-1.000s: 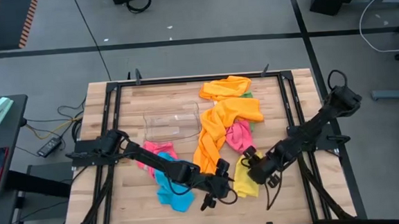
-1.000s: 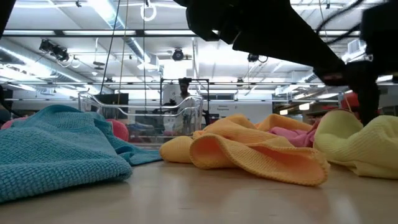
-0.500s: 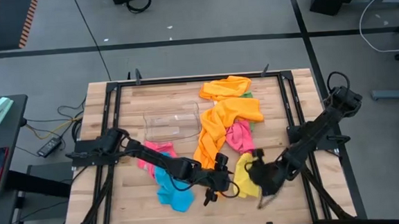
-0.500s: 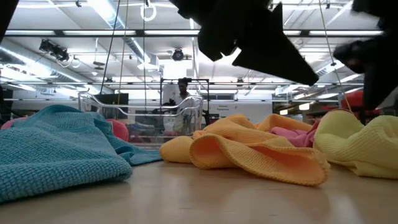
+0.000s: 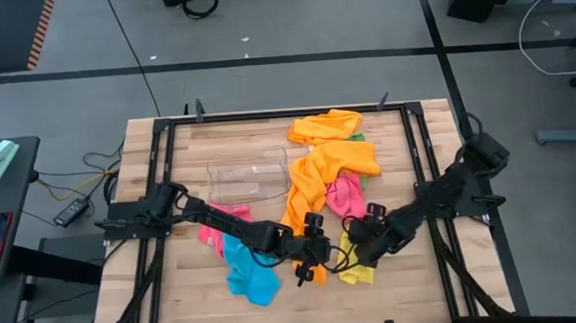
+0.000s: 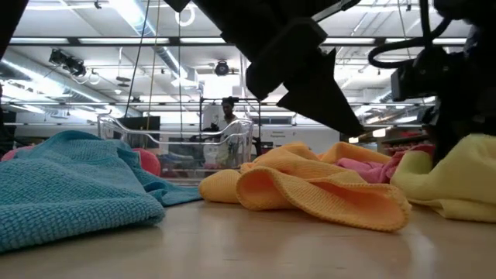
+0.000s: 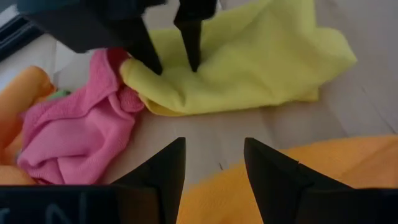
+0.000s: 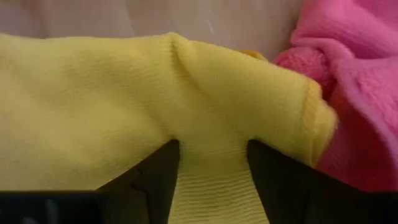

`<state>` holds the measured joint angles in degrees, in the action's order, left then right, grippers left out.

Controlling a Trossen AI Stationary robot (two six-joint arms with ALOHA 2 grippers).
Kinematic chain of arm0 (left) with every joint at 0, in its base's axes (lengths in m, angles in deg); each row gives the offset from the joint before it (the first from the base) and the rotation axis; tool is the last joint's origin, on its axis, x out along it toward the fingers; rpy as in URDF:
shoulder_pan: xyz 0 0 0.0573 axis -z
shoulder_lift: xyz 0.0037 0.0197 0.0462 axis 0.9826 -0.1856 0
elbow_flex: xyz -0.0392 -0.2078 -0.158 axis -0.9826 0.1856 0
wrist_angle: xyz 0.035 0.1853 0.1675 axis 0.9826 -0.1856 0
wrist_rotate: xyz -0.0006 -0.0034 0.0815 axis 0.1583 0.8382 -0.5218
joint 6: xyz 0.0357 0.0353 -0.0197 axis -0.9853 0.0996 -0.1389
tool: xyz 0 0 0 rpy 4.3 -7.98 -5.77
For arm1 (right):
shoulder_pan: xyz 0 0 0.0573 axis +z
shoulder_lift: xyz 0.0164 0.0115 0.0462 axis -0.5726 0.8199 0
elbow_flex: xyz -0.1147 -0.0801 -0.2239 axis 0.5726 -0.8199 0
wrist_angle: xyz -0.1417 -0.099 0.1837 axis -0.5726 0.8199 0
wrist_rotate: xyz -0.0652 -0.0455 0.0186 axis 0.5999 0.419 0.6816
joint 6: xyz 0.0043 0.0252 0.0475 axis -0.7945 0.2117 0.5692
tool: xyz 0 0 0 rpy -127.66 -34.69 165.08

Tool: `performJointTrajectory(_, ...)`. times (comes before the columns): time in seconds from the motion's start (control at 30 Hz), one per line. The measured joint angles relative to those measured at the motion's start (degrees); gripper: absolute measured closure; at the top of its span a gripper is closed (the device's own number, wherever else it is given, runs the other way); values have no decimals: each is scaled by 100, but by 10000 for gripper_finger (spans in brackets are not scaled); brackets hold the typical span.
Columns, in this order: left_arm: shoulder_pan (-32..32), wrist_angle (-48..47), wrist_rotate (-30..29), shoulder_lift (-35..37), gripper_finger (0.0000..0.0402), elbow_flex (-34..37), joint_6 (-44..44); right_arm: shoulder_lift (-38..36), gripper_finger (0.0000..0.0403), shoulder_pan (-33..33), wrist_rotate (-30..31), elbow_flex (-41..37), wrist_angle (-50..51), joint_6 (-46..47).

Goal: Fold microfiber towels
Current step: Fold the yellow microfiber cloth

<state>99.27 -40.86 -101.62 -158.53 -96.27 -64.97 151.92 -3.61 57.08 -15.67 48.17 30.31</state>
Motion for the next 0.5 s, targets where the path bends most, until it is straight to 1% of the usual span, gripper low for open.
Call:
performJointTrajectory(0.1,45,-91,-20,-2,230,0,22,152,177,-176,-29,10,-73,-364)
performJointTrajectory(0.2,86,-108,-62,-4,230,0,48,124,175,-394,-168,-1,-355,-1347)
performJointTrajectory(0.3,122,-125,-97,-4,230,0,27,26,183,-534,-416,-19,-708,-2895)
performJointTrajectory(0.43,155,-129,-105,-4,230,0,-3,14,197,-622,-596,-17,-1031,-5457)
performJointTrajectory(0.5,157,-129,-101,-4,230,0,-2,14,202,-653,-613,-14,-1055,-6286)
